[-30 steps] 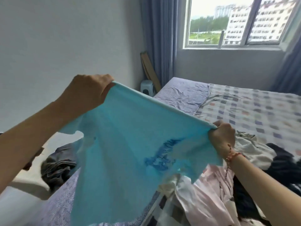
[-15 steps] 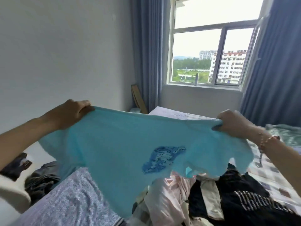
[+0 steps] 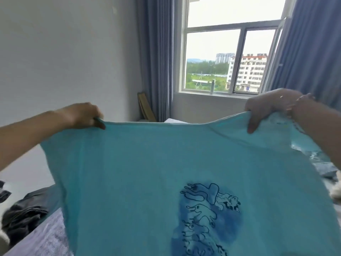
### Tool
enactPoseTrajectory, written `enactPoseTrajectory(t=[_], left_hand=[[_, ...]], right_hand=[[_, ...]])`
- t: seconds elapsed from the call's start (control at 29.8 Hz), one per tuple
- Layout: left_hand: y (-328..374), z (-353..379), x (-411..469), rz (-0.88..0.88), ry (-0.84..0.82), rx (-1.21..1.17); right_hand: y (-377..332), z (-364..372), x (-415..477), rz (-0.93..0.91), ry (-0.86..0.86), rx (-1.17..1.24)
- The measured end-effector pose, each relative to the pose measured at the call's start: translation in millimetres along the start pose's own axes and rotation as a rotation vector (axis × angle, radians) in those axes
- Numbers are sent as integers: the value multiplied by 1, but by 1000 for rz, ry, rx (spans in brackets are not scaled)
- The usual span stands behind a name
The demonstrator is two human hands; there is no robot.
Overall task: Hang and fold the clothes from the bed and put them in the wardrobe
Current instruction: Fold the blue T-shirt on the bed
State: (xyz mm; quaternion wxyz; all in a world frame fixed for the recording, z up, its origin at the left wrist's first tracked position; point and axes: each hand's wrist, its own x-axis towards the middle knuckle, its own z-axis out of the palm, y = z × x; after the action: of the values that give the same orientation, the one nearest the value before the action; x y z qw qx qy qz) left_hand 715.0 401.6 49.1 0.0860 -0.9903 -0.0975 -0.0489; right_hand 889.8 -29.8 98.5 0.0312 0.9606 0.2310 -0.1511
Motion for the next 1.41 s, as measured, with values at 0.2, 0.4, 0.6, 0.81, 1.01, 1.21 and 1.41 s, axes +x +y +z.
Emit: enactPoseTrajectory(t=[0.2, 0.4, 0.6, 0.81, 1.01, 1.21, 1.41], left_hand=[[6, 164, 118, -83, -227, 165], [-1, 304, 176, -28, -238, 180], [0, 412, 197, 20, -348, 296], [-10, 506, 163, 205, -170, 155], [-5, 560, 101, 318, -503, 221], [-4, 622, 69, -255, -793, -273], [-25, 651, 82, -771, -518, -621]], right_hand=[[-20, 111, 170, 125, 154, -127], [-9, 231, 273, 119, 196, -172], [-16, 325, 354, 92, 111, 17], [-43, 424, 347, -121, 276, -86], [-85, 523, 262, -236, -115, 27], [-81, 557, 222, 13, -80, 737], [-8, 539, 311, 746, 149, 1301]])
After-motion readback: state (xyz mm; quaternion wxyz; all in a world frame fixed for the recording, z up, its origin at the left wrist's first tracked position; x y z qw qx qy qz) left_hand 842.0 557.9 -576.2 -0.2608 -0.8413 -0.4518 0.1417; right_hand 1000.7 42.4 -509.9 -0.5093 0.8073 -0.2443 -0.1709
